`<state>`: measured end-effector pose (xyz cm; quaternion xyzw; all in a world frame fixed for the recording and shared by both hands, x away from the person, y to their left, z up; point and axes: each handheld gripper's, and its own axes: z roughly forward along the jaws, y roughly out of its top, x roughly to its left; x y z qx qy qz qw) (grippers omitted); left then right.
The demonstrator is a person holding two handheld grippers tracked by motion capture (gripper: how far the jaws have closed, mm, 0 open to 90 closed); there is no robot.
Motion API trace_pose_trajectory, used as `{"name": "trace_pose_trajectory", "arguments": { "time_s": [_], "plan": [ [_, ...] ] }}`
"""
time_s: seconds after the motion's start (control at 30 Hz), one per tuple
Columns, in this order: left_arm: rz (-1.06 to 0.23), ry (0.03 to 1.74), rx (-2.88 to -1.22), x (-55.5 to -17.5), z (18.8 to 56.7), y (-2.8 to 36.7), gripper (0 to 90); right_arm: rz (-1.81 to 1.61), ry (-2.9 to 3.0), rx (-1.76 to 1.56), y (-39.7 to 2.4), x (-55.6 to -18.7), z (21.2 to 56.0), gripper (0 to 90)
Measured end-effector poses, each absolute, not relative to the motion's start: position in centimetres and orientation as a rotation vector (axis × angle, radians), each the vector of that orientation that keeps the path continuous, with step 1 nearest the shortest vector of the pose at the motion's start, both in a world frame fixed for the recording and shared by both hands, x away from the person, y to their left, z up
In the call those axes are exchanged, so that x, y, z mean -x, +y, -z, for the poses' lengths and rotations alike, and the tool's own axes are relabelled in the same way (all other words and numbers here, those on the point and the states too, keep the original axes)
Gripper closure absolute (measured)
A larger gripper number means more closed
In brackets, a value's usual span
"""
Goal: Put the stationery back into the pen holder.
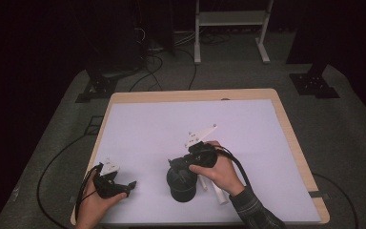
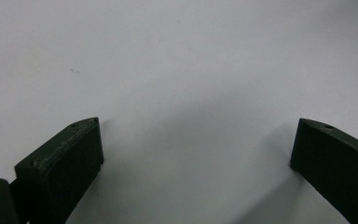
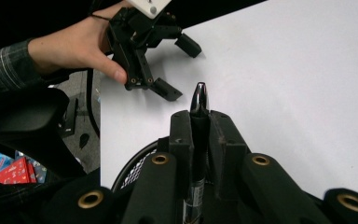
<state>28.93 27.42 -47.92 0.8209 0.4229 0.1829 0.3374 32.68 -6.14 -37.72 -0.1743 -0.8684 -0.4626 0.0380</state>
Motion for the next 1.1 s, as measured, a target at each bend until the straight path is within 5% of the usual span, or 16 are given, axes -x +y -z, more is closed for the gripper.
{"name": "trace_pose_trajectory", "arguments": {
  "time_s": [1.1],
  "plan": [
    [-0.479,1.101,-2.141,-28.9,47.9,27.4,1.4,1.435,-2.733,0.571,-7.3,-32.2,37.5,72.3]
  ]
}}
